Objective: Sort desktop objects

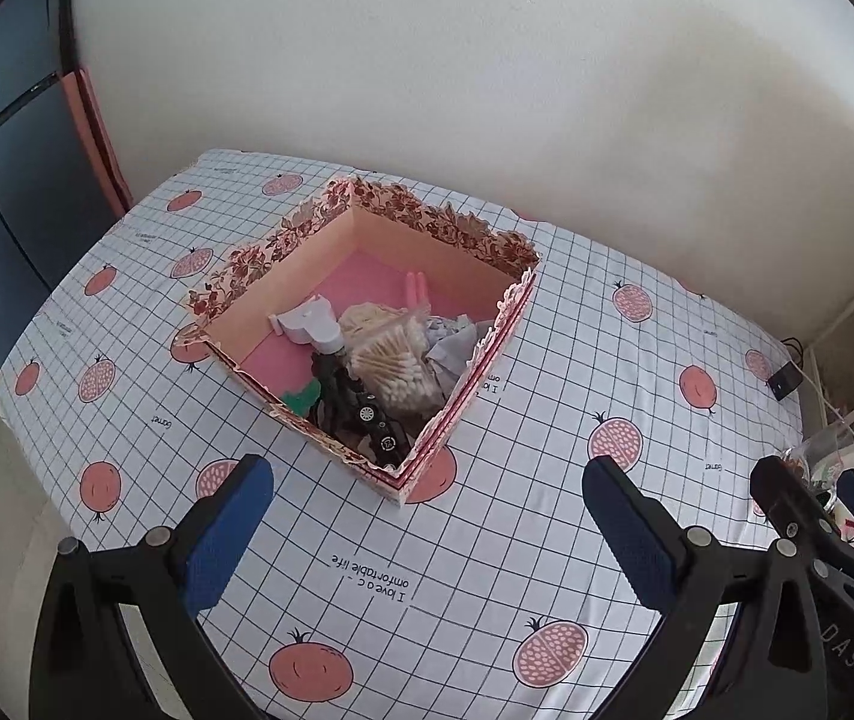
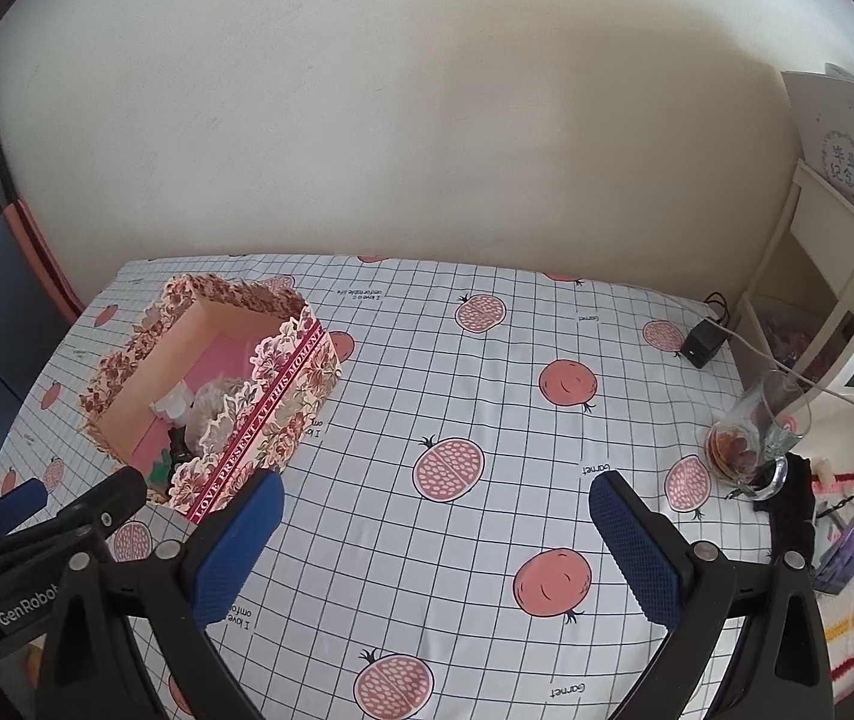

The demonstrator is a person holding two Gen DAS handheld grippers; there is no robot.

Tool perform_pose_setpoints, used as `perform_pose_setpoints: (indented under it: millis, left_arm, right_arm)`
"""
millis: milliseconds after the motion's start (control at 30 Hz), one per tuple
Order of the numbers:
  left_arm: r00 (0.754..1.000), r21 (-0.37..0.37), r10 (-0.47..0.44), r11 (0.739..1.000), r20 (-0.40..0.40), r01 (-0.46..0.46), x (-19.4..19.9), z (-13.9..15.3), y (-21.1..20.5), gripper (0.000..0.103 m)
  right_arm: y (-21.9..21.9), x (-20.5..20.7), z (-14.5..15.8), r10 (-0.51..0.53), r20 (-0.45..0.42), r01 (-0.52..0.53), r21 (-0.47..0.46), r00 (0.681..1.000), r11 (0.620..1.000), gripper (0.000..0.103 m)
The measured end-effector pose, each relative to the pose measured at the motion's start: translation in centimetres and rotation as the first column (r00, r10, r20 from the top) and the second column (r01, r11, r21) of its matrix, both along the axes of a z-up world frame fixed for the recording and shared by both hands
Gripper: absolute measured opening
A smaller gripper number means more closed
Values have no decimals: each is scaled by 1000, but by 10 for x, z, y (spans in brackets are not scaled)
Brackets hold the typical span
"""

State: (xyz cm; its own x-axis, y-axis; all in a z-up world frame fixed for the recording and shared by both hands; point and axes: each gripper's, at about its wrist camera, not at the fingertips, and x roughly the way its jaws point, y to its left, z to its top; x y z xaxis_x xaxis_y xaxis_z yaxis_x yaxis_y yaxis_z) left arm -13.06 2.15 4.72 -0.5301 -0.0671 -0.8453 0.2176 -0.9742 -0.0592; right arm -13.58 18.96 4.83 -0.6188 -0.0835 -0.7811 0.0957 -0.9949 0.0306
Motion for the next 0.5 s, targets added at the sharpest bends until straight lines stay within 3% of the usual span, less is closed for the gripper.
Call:
perform_pose_setpoints:
  millis: [500]
  left_arm:
    - [997,19,21,1000,69,-22,-2,-13,-8,103]
  right_arm:
    - [-10,-2,-8,6,32,-7,47,999,999,103]
